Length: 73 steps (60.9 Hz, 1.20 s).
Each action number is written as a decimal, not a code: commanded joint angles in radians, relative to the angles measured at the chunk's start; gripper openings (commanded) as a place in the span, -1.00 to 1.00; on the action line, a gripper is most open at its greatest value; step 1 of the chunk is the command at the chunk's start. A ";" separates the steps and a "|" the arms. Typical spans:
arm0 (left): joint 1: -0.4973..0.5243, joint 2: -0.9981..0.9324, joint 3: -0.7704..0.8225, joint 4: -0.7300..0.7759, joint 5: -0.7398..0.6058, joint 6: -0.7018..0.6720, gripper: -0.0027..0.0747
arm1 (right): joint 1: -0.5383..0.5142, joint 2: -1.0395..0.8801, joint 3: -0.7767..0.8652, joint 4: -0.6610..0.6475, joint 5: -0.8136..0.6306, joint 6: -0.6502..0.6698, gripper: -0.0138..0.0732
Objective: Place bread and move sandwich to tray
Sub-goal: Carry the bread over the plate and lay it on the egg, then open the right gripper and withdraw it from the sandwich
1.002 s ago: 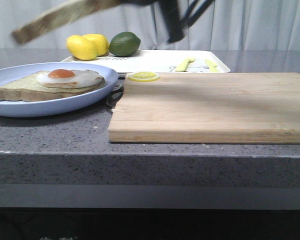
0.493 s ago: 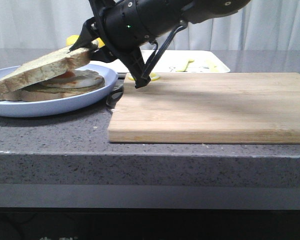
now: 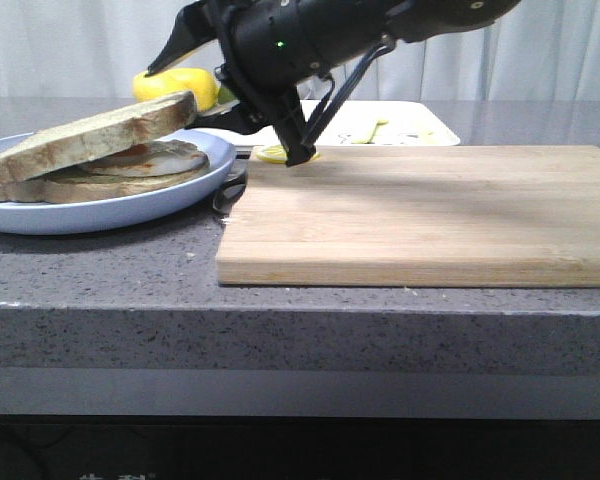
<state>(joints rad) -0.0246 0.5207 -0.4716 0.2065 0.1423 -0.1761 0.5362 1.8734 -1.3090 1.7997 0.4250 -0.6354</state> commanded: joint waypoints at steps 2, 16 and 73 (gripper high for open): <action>0.001 0.007 -0.038 0.000 -0.079 -0.001 0.80 | -0.039 -0.104 -0.004 -0.024 0.108 -0.016 0.27; 0.001 0.007 -0.038 0.000 -0.077 -0.001 0.80 | -0.128 -0.286 0.105 -0.300 0.135 -0.016 0.10; 0.001 0.007 -0.038 0.000 -0.077 -0.001 0.80 | -0.491 -1.000 0.396 -1.757 0.181 0.629 -0.82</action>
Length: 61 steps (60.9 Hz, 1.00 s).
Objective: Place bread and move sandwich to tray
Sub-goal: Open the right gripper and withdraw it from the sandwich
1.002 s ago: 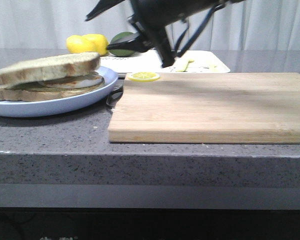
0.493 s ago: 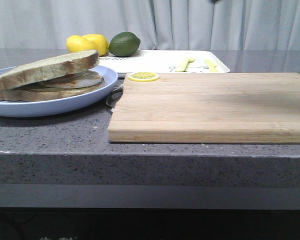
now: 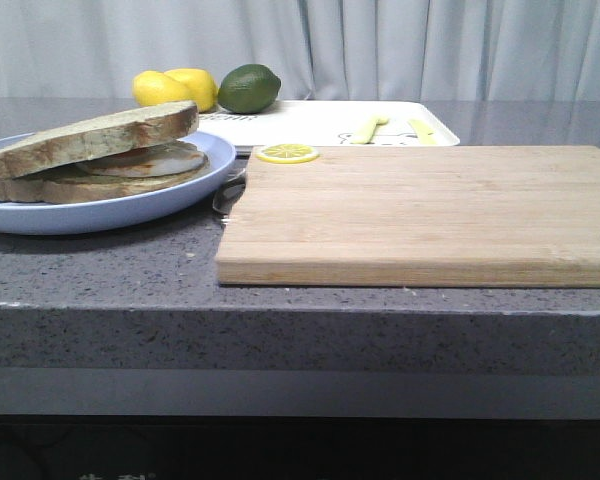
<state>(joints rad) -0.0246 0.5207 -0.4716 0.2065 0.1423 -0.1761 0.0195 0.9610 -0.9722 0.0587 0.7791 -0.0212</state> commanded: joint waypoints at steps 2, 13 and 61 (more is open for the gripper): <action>0.001 0.007 -0.038 0.000 -0.077 -0.001 0.80 | 0.041 -0.126 0.100 -0.007 -0.207 0.015 -0.82; 0.001 0.007 -0.038 0.000 -0.077 -0.001 0.80 | 0.098 -0.344 0.380 0.060 -0.377 0.015 -0.82; -0.001 0.317 -0.269 -0.139 0.172 0.002 0.80 | 0.101 -0.657 0.648 0.067 -0.592 0.015 -0.82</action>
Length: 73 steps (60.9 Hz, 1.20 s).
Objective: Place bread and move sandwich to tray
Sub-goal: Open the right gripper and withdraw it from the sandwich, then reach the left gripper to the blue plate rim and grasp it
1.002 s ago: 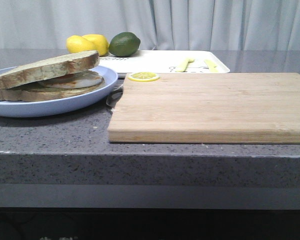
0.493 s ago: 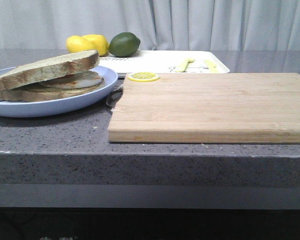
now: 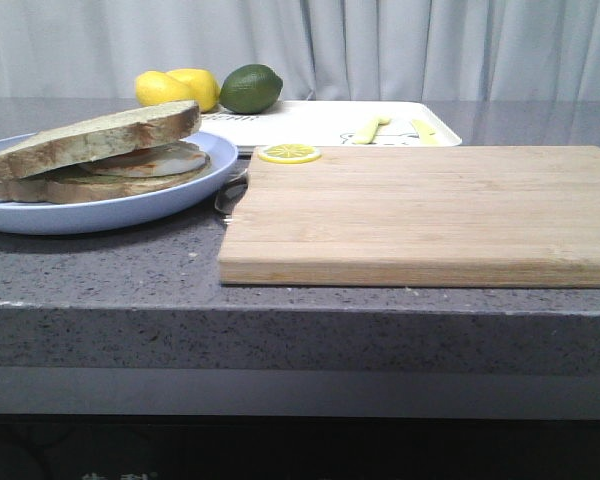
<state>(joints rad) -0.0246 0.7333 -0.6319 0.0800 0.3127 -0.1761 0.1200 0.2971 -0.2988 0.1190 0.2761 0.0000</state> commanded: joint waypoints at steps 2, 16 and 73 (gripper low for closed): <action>-0.003 0.155 -0.146 -0.013 0.029 0.002 0.80 | 0.000 0.007 -0.026 0.009 -0.089 -0.006 -0.82; -0.063 0.480 -0.382 -0.003 0.223 0.052 0.80 | 0.000 0.007 -0.026 0.010 -0.089 -0.006 -0.82; -0.061 0.876 -0.589 -0.088 0.429 0.052 -0.10 | 0.000 0.007 -0.026 0.010 -0.087 -0.006 -0.82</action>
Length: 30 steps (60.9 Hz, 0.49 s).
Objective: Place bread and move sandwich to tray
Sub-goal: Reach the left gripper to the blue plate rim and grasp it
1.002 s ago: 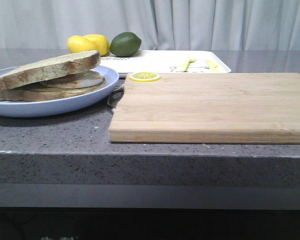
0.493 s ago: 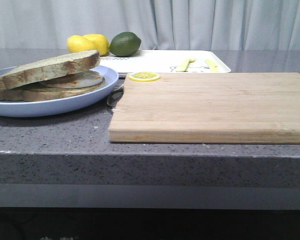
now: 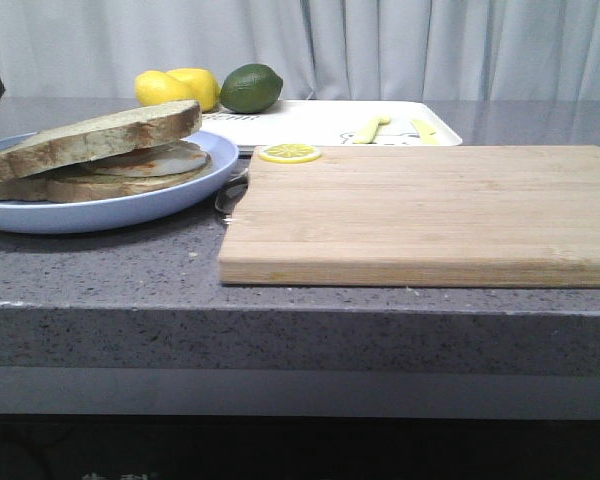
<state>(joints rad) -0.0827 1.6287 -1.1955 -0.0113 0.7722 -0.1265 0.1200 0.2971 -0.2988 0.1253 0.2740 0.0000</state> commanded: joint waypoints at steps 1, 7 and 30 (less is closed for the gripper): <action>-0.003 -0.019 -0.026 0.004 -0.033 0.002 -0.19 | 0.000 0.007 -0.026 0.004 -0.085 -0.006 -0.82; -0.003 -0.017 -0.026 0.000 -0.040 0.002 -0.87 | 0.000 0.007 -0.026 0.004 -0.085 -0.006 -0.82; 0.130 -0.051 -0.072 -0.380 0.039 0.276 -0.98 | 0.000 0.007 -0.026 0.004 -0.082 -0.006 -0.82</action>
<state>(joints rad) -0.0098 1.6319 -1.2236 -0.2450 0.7940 0.0168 0.1200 0.2971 -0.2988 0.1253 0.2740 0.0000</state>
